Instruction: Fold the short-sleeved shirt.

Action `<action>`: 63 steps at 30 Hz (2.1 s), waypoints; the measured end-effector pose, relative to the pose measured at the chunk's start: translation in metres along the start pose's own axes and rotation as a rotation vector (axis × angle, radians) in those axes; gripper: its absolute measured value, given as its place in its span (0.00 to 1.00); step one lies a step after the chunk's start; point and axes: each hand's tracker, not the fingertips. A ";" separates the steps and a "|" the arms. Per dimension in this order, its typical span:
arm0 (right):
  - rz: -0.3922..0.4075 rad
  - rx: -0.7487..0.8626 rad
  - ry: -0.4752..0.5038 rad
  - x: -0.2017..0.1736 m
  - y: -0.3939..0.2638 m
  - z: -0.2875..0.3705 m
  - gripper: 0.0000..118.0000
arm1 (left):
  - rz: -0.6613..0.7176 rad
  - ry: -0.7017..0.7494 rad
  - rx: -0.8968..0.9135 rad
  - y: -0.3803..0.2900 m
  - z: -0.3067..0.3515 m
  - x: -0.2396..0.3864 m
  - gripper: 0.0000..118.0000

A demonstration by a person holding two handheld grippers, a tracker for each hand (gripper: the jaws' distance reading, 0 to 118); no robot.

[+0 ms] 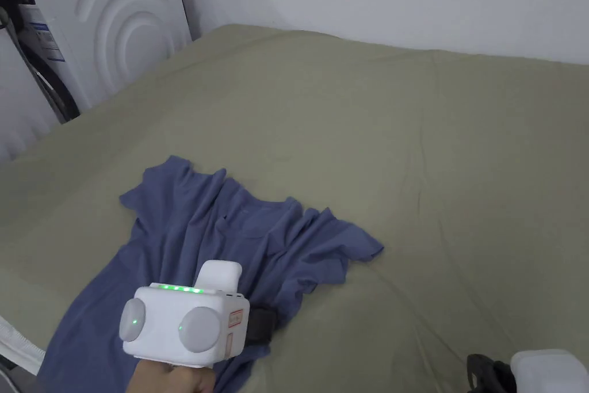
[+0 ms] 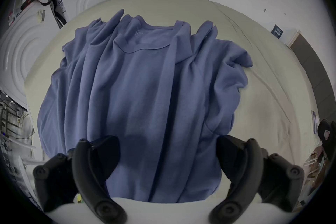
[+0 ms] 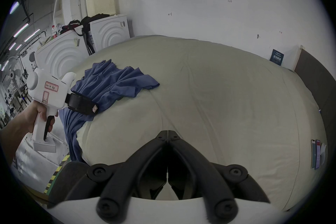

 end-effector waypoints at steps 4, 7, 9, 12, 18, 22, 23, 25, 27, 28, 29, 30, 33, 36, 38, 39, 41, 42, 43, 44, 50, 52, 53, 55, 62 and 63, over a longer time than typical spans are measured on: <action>0.015 0.006 0.005 0.006 0.001 0.010 0.00 | 0.069 -0.043 0.031 0.006 0.016 -0.012 0.06; 0.020 0.013 -0.019 0.013 0.002 0.024 0.00 | 0.100 -0.109 0.057 0.012 0.026 -0.015 0.06; 0.014 0.024 -0.045 0.021 0.003 0.035 0.00 | 0.144 -0.187 0.113 0.019 0.040 -0.009 0.06; -0.009 0.045 -0.072 0.037 0.004 0.055 0.00 | 0.166 -0.278 0.169 0.039 0.057 0.011 0.06; -0.065 0.102 -0.173 0.074 -0.006 0.103 0.00 | 0.083 -0.341 0.233 0.091 0.077 0.087 0.06; -0.111 0.123 -0.237 0.103 -0.015 0.126 0.00 | -0.027 -0.449 0.250 0.128 0.084 0.177 0.06; -0.124 0.125 -0.251 0.110 -0.017 0.131 0.00 | -0.057 -0.473 0.255 0.134 0.085 0.202 0.06; -0.149 0.127 -0.281 0.125 -0.021 0.140 0.00 | -0.090 -0.556 0.240 0.146 0.082 0.255 0.06; -0.168 0.122 -0.318 0.140 -0.025 0.148 0.00 | -0.117 -0.636 0.209 0.151 0.078 0.311 0.06; -0.178 0.117 -0.338 0.148 -0.028 0.153 0.00 | -0.143 -0.682 0.193 0.152 0.075 0.342 0.06; -0.189 0.118 -0.353 0.156 -0.031 0.157 0.00 | -0.173 -0.708 0.179 0.151 0.071 0.372 0.06; -0.196 0.114 -0.363 0.163 -0.034 0.161 0.00 | -0.187 -0.739 0.165 0.150 0.067 0.398 0.06; -0.223 0.094 -0.417 0.184 -0.044 0.166 0.00 | -0.223 -0.843 0.075 0.138 0.049 0.482 0.06; -0.265 0.078 -0.437 0.201 -0.053 0.167 0.00 | -0.331 -0.825 -0.002 0.117 0.018 0.548 0.06; -0.278 0.069 -0.448 0.207 -0.059 0.167 0.00 | -0.352 -0.752 -0.108 0.093 -0.014 0.575 0.06; -0.277 0.066 -0.449 0.208 -0.060 0.166 0.00 | -0.358 -0.713 -0.146 0.082 -0.027 0.583 0.06; -0.282 0.051 -0.453 0.213 -0.065 0.164 0.00 | -0.420 -0.629 -0.192 0.059 -0.050 0.595 0.06; -0.283 0.042 -0.449 0.215 -0.067 0.163 0.00 | -0.421 -0.599 -0.200 0.050 -0.056 0.593 0.06; -0.284 0.033 -0.449 0.216 -0.069 0.161 0.00 | -0.407 -0.586 -0.199 0.045 -0.058 0.592 0.06; -0.283 0.031 -0.450 0.217 -0.071 0.161 0.00 | -0.414 -0.605 -0.202 0.041 -0.061 0.591 0.06; -0.311 0.051 -0.428 0.211 -0.071 0.162 0.00 | -0.468 -0.485 -0.164 0.044 -0.043 0.567 1.00; -0.322 0.066 -0.408 0.206 -0.068 0.164 0.00 | -0.496 -0.540 -0.078 0.056 -0.026 0.547 0.93; -0.324 0.080 -0.393 0.202 -0.067 0.165 0.00 | -0.490 -0.553 -0.102 0.060 -0.019 0.530 0.93; -0.319 0.094 -0.372 0.192 -0.062 0.164 0.00 | -0.468 -0.592 -0.063 0.061 0.023 0.482 0.93; -0.338 0.167 -0.212 0.152 -0.046 0.158 0.00 | -0.348 -0.546 0.107 0.042 0.100 0.269 0.91; -0.330 0.167 -0.197 0.146 -0.043 0.156 0.00 | -0.336 -0.539 0.116 0.036 0.106 0.239 0.82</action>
